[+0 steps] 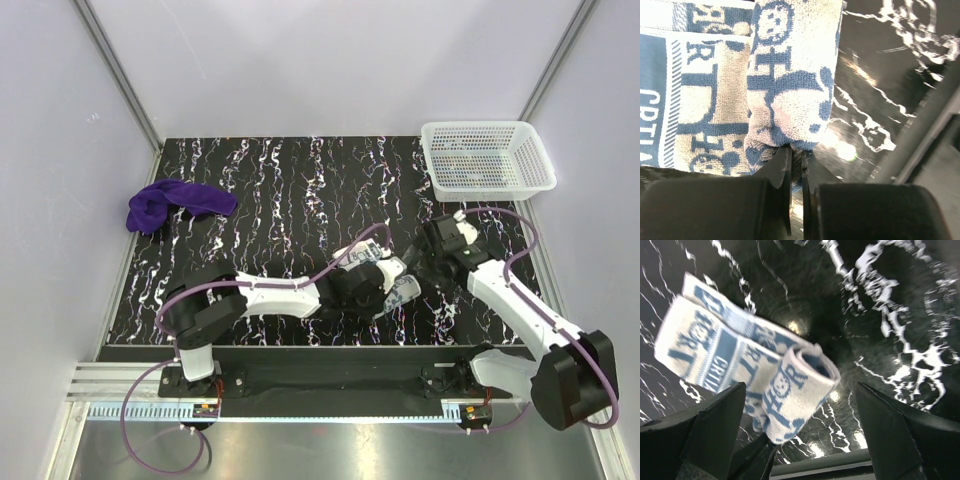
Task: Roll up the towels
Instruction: Roll the towel
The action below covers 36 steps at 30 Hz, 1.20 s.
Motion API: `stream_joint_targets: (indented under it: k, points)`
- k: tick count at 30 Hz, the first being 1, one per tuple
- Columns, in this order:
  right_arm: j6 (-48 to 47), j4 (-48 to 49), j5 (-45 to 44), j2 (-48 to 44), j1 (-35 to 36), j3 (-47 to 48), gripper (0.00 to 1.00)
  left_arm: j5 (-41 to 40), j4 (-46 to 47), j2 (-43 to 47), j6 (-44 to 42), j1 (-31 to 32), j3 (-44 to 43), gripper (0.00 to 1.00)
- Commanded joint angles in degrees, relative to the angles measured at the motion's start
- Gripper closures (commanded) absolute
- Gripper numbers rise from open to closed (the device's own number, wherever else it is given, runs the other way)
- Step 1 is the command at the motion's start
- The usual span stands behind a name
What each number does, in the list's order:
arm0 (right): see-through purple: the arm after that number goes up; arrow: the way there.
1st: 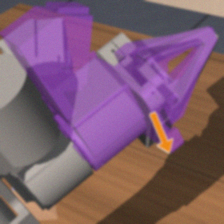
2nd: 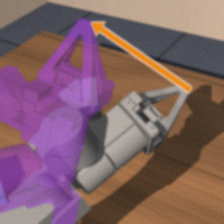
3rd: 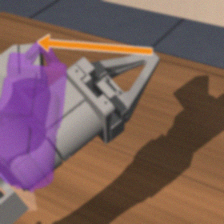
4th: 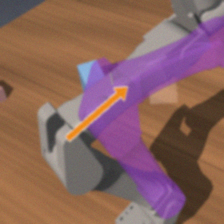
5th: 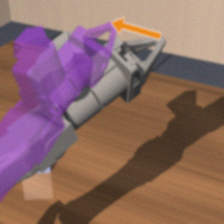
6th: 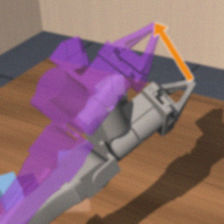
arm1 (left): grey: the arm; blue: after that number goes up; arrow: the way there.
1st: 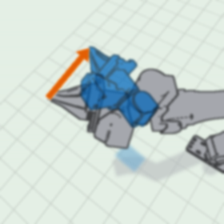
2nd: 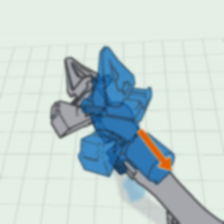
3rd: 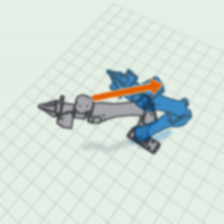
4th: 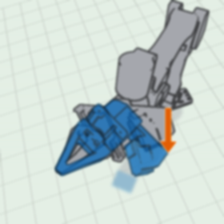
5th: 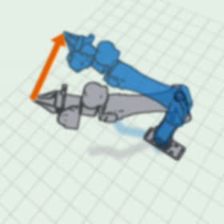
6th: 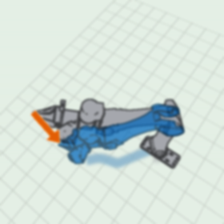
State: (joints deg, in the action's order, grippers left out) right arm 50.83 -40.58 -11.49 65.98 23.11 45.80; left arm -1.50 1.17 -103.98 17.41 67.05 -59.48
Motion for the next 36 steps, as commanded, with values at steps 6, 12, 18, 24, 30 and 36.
stream_joint_targets:
  k: [6,12,18,24,30,36]
  points:
    - [-2.31,0.39,-2.06,-14.10,-2.46,-1.85,0.03,19.40,-4.68,-2.53,7.11,-4.99,-2.39,1.00]
    - [-4.07,6.29,10.06,-24.13,-2.46,-7.74,0.07,31.10,-3.02,-6.58,12.82,-10.79,-4.15,1.00]
    - [-1.97,12.35,22.02,-28.97,-2.37,-14.59,0.09,40.49,9.07,-9.04,23.09,-16.85,1.29,1.00]
    - [2.34,17.97,25.72,-29.85,-2.46,-21.18,0.11,45.18,20.26,-11.85,33.64,-21.78,5.60,1.00]
    - [4.45,26.05,26.16,-24.94,-2.46,-25.14,0.11,45.70,18.61,-13.00,34.89,-24.33,5.43,1.00]
    - [4.72,35.46,26.16,-16.15,-2.28,-27.69,0.12,47.02,19.04,-14.49,35.59,-25.12,4.99,1.00]
